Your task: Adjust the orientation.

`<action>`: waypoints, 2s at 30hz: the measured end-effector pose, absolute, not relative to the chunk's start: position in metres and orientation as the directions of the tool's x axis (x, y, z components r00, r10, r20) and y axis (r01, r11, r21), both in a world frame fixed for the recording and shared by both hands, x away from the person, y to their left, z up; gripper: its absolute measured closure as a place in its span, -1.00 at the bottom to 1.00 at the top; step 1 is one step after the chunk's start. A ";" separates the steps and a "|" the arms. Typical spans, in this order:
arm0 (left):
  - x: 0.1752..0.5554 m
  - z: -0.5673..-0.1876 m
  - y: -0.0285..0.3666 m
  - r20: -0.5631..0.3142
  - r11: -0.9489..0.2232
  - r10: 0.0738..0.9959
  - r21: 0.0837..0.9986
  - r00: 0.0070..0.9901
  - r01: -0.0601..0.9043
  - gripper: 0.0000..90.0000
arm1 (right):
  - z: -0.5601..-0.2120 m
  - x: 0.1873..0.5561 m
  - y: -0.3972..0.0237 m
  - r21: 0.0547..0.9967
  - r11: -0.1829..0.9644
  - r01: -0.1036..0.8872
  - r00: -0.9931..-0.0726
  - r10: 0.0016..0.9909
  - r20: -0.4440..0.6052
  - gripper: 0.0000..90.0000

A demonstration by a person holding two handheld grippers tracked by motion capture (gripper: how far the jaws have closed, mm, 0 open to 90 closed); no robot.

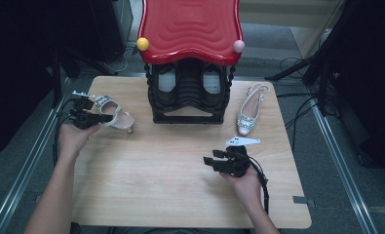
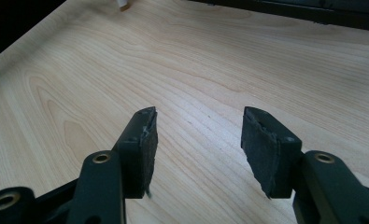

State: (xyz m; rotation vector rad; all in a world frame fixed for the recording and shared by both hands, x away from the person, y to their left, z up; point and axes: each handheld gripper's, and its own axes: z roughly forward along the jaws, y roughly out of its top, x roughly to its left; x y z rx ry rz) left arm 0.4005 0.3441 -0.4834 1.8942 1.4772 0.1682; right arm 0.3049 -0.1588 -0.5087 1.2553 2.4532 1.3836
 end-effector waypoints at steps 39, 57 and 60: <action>0.400 -0.512 0.365 -0.259 0.032 0.950 0.636 0.174 0.771 0.67 | -0.509 0.308 -0.160 0.732 0.269 0.626 -0.657 0.687 0.309 0.02; 0.393 -0.502 0.371 -0.370 0.102 0.911 0.630 0.182 0.770 0.94 | -0.508 0.312 -0.165 0.735 0.255 0.628 -0.648 0.694 0.313 0.02; 0.386 -0.498 0.370 -0.369 0.093 0.909 0.634 0.194 0.768 0.94 | -0.508 0.314 -0.165 0.742 0.246 0.623 -0.649 0.691 0.317 0.02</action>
